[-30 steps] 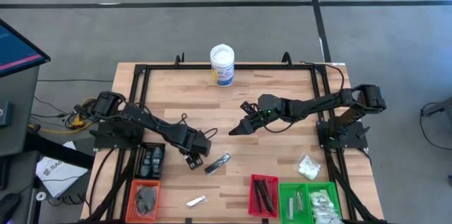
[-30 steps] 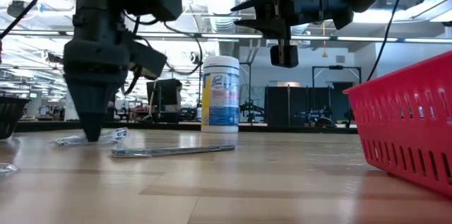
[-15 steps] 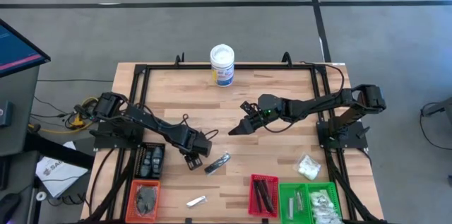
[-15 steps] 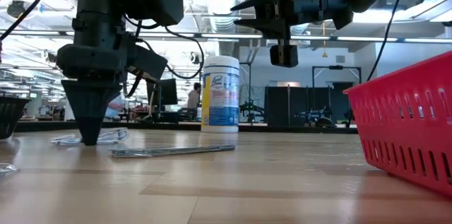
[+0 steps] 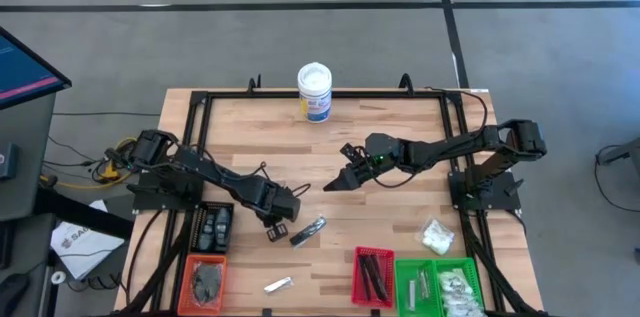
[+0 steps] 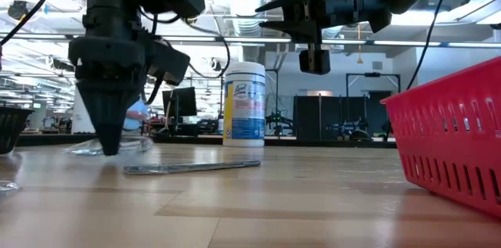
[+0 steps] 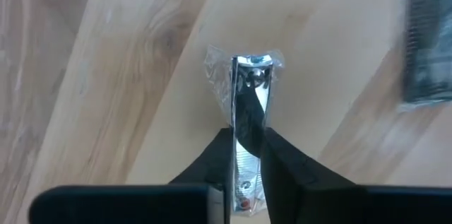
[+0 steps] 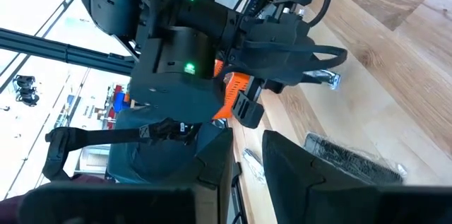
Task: Pick & Place Travel size toiletries
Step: Put the silver nail cutter into the left green bin
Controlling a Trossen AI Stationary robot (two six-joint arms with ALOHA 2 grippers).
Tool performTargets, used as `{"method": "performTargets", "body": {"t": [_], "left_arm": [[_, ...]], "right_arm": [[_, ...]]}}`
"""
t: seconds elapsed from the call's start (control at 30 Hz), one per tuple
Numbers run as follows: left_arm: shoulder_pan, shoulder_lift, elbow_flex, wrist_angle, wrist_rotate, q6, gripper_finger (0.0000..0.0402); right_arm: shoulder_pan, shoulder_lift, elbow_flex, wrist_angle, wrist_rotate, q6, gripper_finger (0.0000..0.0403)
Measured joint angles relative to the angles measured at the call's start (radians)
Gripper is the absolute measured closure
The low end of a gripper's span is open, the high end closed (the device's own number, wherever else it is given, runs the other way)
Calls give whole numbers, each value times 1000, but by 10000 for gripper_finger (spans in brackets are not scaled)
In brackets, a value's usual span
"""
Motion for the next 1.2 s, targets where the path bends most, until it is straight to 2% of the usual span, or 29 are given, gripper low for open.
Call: {"method": "performTargets", "body": {"t": [0.13, 0.4, 0.57, 0.83, 1.03, 1.2], "left_arm": [[0, -18, 0, 15, 0, -23, 352], [15, -124, 0, 85, -19, -29, 363], [50, -206, 1, 200, -29, -30, 354], [121, -337, 2, 315, -29, -26, 357], [171, -443, 2, 429, -26, -24, 358], [208, -518, 2, 521, -16, -34, 356]], "right_arm": [[0, 0, 0, 0, 0, 0, 332], [0, 0, 0, 35, 37, -48, 332], [7, 0, 0, 165, 81, -130, 332], [-2, 0, 0, 431, 132, -134, 332], [-16, 0, 0, 574, 188, -120, 332], [-37, 0, 0, 630, 195, -38, 332]]}}
